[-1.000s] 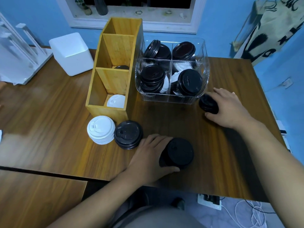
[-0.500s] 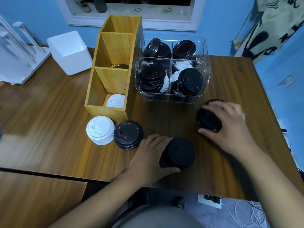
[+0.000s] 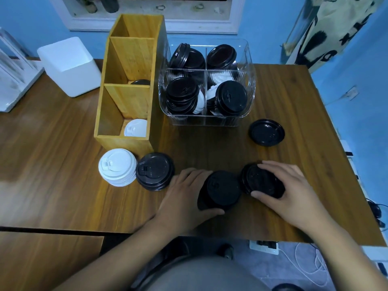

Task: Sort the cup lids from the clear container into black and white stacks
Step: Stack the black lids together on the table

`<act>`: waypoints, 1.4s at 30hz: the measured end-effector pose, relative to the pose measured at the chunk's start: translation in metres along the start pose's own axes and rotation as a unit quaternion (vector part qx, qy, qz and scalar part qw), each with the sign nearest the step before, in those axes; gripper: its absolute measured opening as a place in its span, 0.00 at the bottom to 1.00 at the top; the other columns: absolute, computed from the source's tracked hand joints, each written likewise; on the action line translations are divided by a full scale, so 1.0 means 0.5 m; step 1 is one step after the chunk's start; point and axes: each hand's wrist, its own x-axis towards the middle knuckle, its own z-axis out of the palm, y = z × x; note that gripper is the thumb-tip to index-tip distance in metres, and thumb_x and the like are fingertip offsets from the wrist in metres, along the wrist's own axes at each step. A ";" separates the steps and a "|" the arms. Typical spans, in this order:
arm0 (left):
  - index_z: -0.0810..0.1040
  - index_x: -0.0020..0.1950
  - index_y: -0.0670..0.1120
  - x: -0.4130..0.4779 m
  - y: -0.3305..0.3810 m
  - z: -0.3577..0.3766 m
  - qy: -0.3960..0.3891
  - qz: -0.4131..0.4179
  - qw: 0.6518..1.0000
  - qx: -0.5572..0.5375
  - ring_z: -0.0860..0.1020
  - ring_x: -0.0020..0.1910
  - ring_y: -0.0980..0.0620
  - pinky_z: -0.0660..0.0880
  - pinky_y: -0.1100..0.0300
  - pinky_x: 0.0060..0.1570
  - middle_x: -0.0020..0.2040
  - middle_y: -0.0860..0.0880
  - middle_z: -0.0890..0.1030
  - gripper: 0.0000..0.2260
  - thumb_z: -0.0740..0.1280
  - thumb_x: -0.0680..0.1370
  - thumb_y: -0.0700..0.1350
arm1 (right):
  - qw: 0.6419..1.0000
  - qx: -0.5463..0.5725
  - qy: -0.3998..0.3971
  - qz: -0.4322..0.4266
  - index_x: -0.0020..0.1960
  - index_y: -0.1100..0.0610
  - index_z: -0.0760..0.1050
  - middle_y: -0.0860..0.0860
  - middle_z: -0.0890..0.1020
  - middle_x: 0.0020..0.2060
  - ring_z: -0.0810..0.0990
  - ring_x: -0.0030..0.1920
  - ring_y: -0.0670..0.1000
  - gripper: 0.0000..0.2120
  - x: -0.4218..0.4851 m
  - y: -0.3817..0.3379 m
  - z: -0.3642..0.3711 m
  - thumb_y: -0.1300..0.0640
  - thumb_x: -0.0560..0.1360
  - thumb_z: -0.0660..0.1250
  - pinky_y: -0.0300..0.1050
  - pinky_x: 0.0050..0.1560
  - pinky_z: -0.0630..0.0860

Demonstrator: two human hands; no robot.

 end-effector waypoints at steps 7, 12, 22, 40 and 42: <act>0.67 0.75 0.55 0.003 0.002 0.005 0.007 0.005 1.000 0.004 0.67 0.71 0.53 0.62 0.58 0.66 0.69 0.58 0.74 0.40 0.67 0.69 0.75 | 1.000 0.006 -0.009 -0.017 0.68 0.47 0.75 0.40 0.75 0.65 0.64 0.65 0.38 0.34 0.001 -0.123 0.087 0.34 0.66 0.73 0.25 0.63 0.58; 0.64 0.78 0.51 0.001 -0.001 0.007 -0.003 -0.004 1.000 -0.022 0.67 0.72 0.52 0.65 0.52 0.68 0.71 0.55 0.73 0.44 0.65 0.69 0.74 | 1.000 -0.020 -0.017 -0.005 0.69 0.47 0.75 0.40 0.73 0.66 0.66 0.65 0.41 0.34 0.005 -0.136 0.106 0.34 0.67 0.71 0.30 0.60 0.60; 0.69 0.76 0.51 0.002 -0.005 0.010 0.020 0.013 0.999 -0.036 0.69 0.70 0.51 0.69 0.47 0.67 0.70 0.56 0.74 0.41 0.66 0.71 0.74 | 0.998 -0.018 -0.053 -0.009 0.69 0.44 0.72 0.38 0.69 0.62 0.71 0.62 0.41 0.34 0.015 -0.133 0.105 0.31 0.67 0.70 0.41 0.54 0.75; 0.66 0.78 0.53 0.001 -0.005 0.006 0.001 0.000 1.000 -0.009 0.64 0.74 0.54 0.63 0.54 0.72 0.72 0.58 0.72 0.43 0.65 0.70 0.76 | 0.877 0.428 0.120 0.184 0.47 0.57 0.75 0.54 0.72 0.32 0.78 0.38 0.49 0.02 0.069 -0.066 0.002 0.61 0.79 0.67 0.42 0.52 0.80; 0.66 0.78 0.54 0.001 -0.004 0.006 -0.002 -0.002 1.000 -0.012 0.64 0.74 0.55 0.64 0.53 0.72 0.71 0.59 0.71 0.43 0.66 0.70 0.76 | 0.800 0.530 0.103 0.263 0.42 0.58 0.76 0.52 0.75 0.32 0.81 0.41 0.50 0.06 0.038 -0.075 0.026 0.61 0.78 0.68 0.50 0.56 0.81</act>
